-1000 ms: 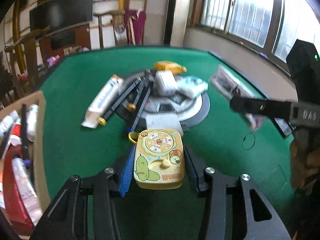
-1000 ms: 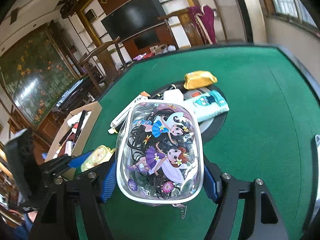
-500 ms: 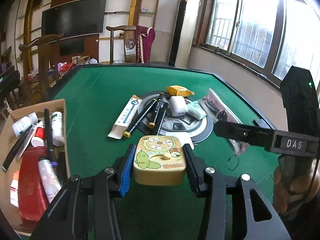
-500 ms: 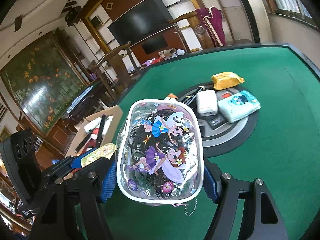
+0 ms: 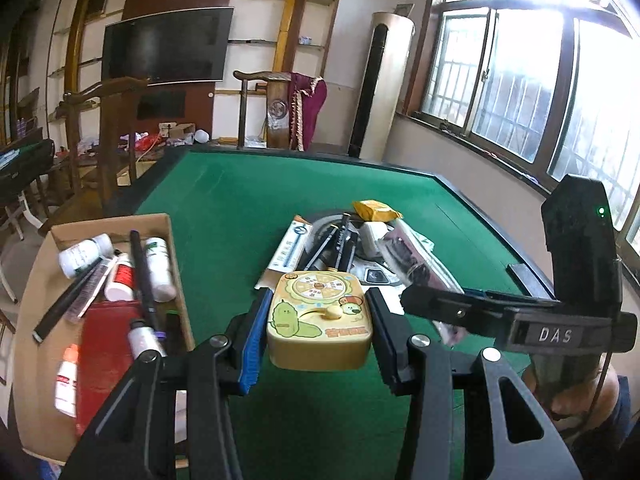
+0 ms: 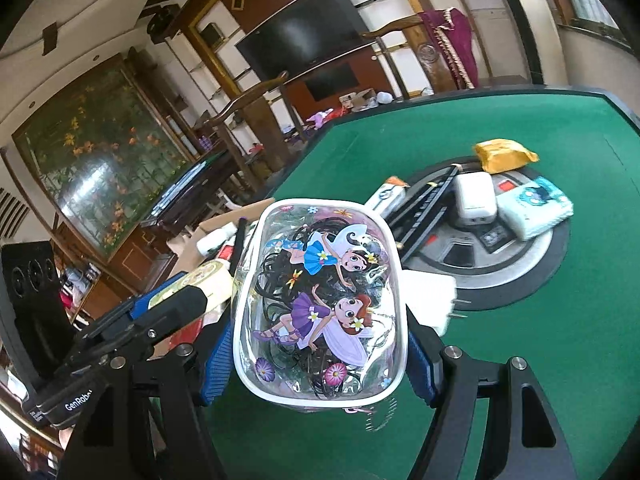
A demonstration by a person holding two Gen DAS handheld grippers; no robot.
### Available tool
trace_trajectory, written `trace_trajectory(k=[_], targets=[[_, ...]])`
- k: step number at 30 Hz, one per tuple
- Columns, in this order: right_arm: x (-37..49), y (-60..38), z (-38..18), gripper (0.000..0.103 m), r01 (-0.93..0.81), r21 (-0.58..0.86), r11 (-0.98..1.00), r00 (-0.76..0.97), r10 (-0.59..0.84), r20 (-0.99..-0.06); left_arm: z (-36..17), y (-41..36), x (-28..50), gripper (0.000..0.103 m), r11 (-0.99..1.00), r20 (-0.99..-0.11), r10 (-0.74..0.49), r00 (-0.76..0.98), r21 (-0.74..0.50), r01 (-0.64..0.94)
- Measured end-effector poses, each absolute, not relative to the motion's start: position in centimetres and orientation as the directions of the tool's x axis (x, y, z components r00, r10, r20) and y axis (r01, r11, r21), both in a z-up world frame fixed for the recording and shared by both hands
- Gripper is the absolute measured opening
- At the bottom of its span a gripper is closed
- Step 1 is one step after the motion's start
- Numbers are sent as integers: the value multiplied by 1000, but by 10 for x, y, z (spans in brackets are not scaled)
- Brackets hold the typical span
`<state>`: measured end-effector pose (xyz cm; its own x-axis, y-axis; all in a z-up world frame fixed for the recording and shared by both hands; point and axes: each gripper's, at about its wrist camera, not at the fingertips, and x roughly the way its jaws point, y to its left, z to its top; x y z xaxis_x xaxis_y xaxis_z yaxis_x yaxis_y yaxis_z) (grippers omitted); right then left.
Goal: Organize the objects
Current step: 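Carry the pouch and yellow tin toward the cardboard tray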
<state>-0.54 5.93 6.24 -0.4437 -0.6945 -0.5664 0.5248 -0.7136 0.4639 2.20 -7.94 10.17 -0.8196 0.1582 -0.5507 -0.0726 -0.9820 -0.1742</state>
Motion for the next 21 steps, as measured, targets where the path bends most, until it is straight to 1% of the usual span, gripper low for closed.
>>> trace_trajectory(k=[12,21], targets=[[3,-11,72,77,598,444,-667,-379,-723,-578,116,-137,54,46,-980,-512,86,-855,-200,21],[7,-68,71,77,649,427,-629,-318,-735,-599,108,-192,78,46,-969,-520,16,-854,-220,116]])
